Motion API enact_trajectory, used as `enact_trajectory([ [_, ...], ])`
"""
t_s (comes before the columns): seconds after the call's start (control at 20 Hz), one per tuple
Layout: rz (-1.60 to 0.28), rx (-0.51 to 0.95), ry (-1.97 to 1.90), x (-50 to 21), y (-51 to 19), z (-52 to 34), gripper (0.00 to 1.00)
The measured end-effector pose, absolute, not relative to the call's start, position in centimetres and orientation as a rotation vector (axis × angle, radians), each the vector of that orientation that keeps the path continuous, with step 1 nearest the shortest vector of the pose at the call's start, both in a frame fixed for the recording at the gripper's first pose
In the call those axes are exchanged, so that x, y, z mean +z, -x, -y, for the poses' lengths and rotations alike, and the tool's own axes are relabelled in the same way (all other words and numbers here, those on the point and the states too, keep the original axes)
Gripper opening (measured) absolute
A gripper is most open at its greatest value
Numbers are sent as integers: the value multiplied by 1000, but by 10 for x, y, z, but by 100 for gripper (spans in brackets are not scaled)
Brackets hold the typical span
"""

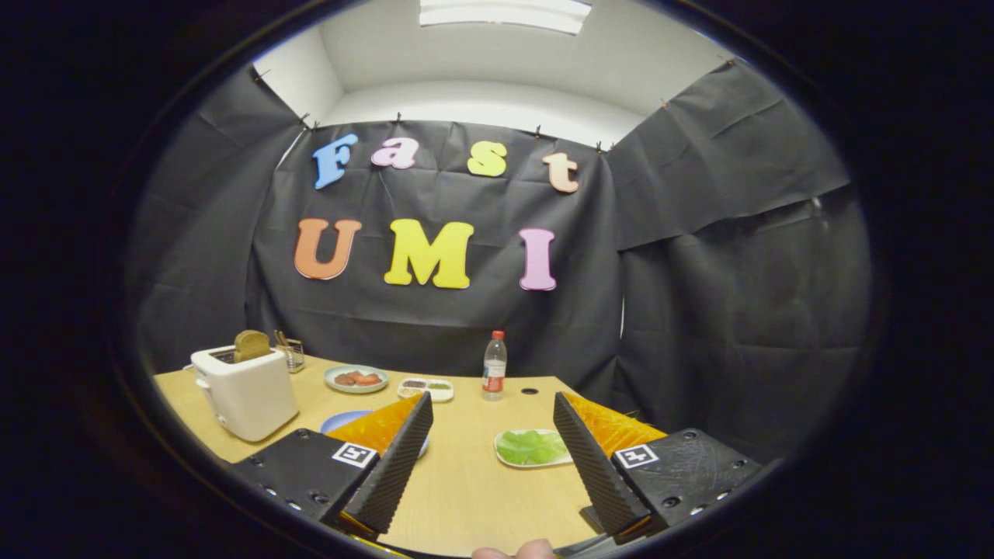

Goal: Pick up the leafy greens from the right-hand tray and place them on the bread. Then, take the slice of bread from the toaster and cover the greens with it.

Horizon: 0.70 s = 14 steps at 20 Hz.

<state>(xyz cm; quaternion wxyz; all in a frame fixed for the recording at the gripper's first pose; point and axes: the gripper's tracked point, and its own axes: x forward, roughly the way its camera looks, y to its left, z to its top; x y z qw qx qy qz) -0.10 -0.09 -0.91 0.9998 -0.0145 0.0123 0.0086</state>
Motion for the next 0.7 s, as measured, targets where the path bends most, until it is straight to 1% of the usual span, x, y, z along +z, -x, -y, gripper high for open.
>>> enact_trajectory([
  [0.15, -39, 17, 29, -14, 0, 10, 95],
  [0.4, -91, 19, 39, -31, -23, 23, 95],
  [0.7, -213, 36, 36, -59, -85, 45, 95],
])
